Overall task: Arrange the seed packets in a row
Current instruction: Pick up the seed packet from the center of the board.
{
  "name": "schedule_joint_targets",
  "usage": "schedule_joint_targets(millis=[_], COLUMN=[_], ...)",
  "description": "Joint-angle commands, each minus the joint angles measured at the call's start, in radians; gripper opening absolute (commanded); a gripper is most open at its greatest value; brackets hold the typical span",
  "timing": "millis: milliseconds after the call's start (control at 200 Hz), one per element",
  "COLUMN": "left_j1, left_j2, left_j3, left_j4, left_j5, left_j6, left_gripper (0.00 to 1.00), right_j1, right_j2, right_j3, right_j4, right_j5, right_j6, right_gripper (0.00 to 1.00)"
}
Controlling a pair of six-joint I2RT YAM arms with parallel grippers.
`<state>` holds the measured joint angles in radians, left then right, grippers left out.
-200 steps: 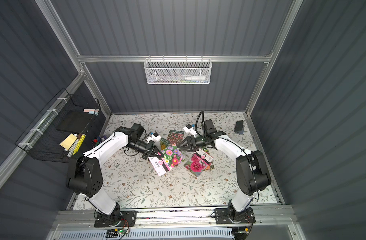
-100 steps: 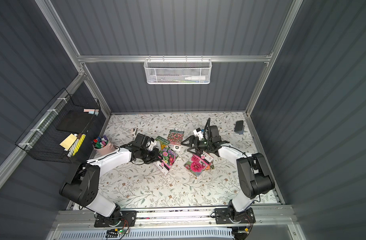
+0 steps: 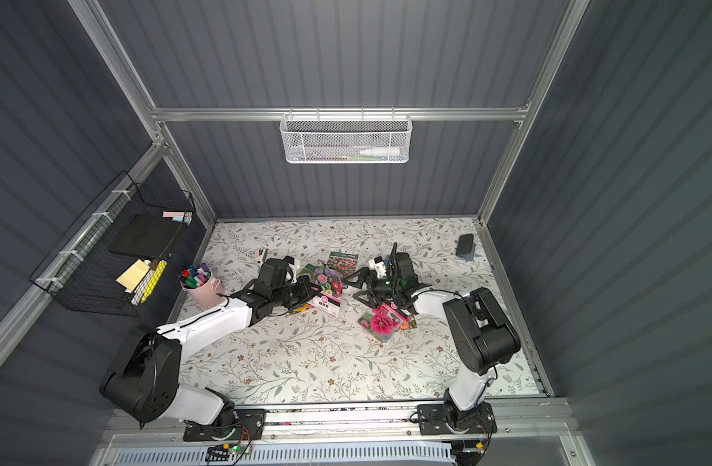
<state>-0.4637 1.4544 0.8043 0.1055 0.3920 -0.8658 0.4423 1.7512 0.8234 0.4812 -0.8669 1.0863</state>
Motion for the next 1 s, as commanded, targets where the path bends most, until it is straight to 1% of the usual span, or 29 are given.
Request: schedule_joint_targets(millis=[0,95,170,275,365,450,510,565,650,720,760,790,830,865,935,960,985,995], left_j1=[0.002,0.002,0.002,0.002,0.002,0.002,0.002,0.002,0.003,0.003,0.003,0.005,0.005,0.007,0.010,0.013,0.016,0.017], left_j2=[-0.014,0.010,0.034,0.064,0.081,0.084,0.081,0.076,0.066,0.059,0.054,0.049,0.041,0.032,0.010,-0.002,-0.016,-0.024], left_j3=[-0.026,-0.048,-0.057,-0.059,-0.067,-0.072,-0.072,-0.072,-0.072,-0.072,-0.072,-0.072,-0.072,-0.072,-0.074,-0.075,-0.075,-0.074], left_j4=[0.132,0.233,0.278,0.318,0.369,0.387,0.383,0.378,0.365,0.346,0.333,0.317,0.284,0.252,0.185,0.152,0.111,0.089], left_j5=[-0.008,-0.008,-0.008,0.012,0.016,0.018,0.020,0.023,0.031,0.038,0.041,0.044,0.047,0.052,0.059,0.058,0.054,0.054], left_j6=[-0.110,-0.192,-0.254,-0.286,-0.318,-0.327,-0.326,-0.323,-0.312,-0.300,-0.292,-0.283,-0.272,-0.256,-0.226,-0.213,-0.195,-0.184], left_gripper=[0.00,0.00,0.00,0.00,0.00,0.00,0.00,0.00,0.00,0.00,0.00,0.00,0.00,0.15,0.56,0.68,0.78,0.86], right_j1=[0.001,0.002,0.004,0.009,0.017,0.028,0.033,0.037,0.039,0.041,0.041,0.041,0.040,0.042,0.045,0.047,0.048,0.050], right_j2=[0.033,0.072,0.095,0.112,0.126,0.143,0.157,0.171,0.185,0.188,0.186,0.185,0.181,0.177,0.163,0.153,0.145,0.141], right_j3=[-0.016,-0.023,-0.020,0.001,0.025,0.048,0.056,0.058,0.059,0.056,0.055,0.054,0.054,0.054,0.056,0.057,0.059,0.058], right_j4=[0.211,0.345,0.425,0.432,0.436,0.442,0.466,0.500,0.523,0.525,0.522,0.517,0.503,0.494,0.453,0.435,0.411,0.401], right_j5=[-0.016,-0.028,-0.029,-0.030,-0.032,-0.035,-0.034,-0.035,-0.034,-0.031,-0.030,-0.030,-0.029,-0.028,-0.027,-0.027,-0.023,-0.022], right_j6=[0.148,0.242,0.293,0.307,0.313,0.323,0.339,0.359,0.373,0.373,0.371,0.367,0.359,0.349,0.318,0.304,0.287,0.280], right_gripper=[0.86,0.84,0.83,0.80,0.73,0.60,0.47,0.40,0.25,0.16,0.08,0.00,0.00,0.00,0.00,0.00,0.00,0.00])
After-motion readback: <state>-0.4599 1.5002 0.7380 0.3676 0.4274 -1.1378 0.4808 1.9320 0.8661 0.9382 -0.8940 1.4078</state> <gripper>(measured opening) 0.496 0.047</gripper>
